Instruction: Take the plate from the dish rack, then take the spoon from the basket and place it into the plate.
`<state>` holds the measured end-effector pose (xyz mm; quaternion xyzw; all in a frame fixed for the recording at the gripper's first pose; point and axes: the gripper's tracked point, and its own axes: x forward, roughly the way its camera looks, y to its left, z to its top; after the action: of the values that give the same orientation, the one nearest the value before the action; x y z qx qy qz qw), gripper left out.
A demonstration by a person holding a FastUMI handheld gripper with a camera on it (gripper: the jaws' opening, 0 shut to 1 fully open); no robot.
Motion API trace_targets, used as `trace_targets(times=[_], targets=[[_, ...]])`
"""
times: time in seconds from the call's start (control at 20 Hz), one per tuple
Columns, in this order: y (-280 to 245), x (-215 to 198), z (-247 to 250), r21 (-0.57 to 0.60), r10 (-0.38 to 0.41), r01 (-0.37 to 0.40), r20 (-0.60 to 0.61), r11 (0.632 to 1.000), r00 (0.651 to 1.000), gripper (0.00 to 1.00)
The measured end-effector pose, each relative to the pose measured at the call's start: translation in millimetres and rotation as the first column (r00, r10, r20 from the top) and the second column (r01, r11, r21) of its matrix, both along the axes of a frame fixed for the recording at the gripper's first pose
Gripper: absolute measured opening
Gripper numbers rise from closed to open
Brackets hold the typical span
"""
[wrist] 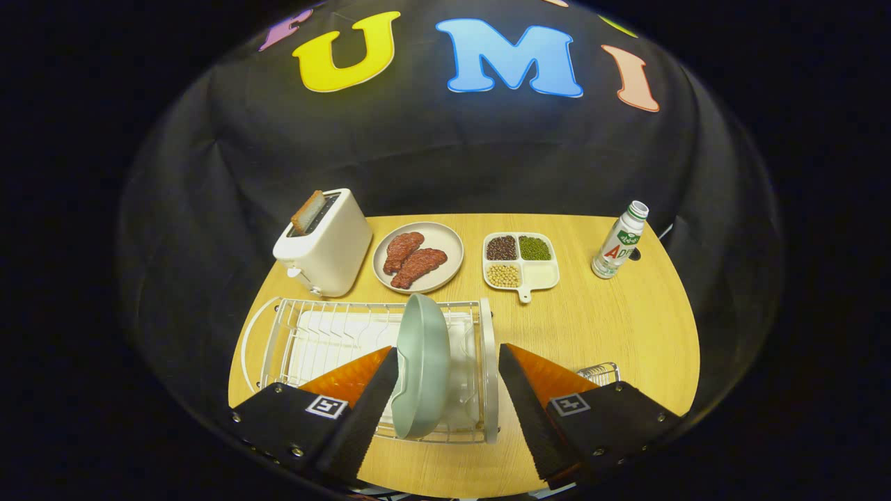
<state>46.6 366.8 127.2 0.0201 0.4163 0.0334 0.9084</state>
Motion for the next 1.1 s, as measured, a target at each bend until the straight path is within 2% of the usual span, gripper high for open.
trace_targets(times=[0.2,0.25,0.35,0.4,0.5,0.65,0.7,0.8,1.1], targets=[[2.4,6.2,-15.7,-0.102,-0.080,0.075,-0.036,0.992,0.996,0.88],[6.4,7.6,-19.4,-0.117,-0.085,0.079,-0.043,0.990,0.995,0.81],[11.4,7.4,-22.1,-0.142,-0.091,0.082,-0.059,0.986,0.994,0.75],[4.7,6.0,-21.2,-0.184,-0.120,0.106,-0.069,0.977,0.990,0.75],[6.7,5.4,-31.5,-0.199,-0.146,0.126,-0.092,0.972,0.985,0.27],[1.1,5.5,-32.1,-0.258,-0.184,0.159,-0.077,0.953,0.980,0.12],[-0.9,5.7,-31.8,-0.290,-0.173,0.143,-0.078,0.946,0.982,0.12],[3.4,5.3,-26.1,-0.333,-0.168,0.136,-0.071,0.933,0.983,0.06],[7.8,3.9,-8.3,-0.435,-0.150,0.105,-0.070,0.894,0.986,0.06]])
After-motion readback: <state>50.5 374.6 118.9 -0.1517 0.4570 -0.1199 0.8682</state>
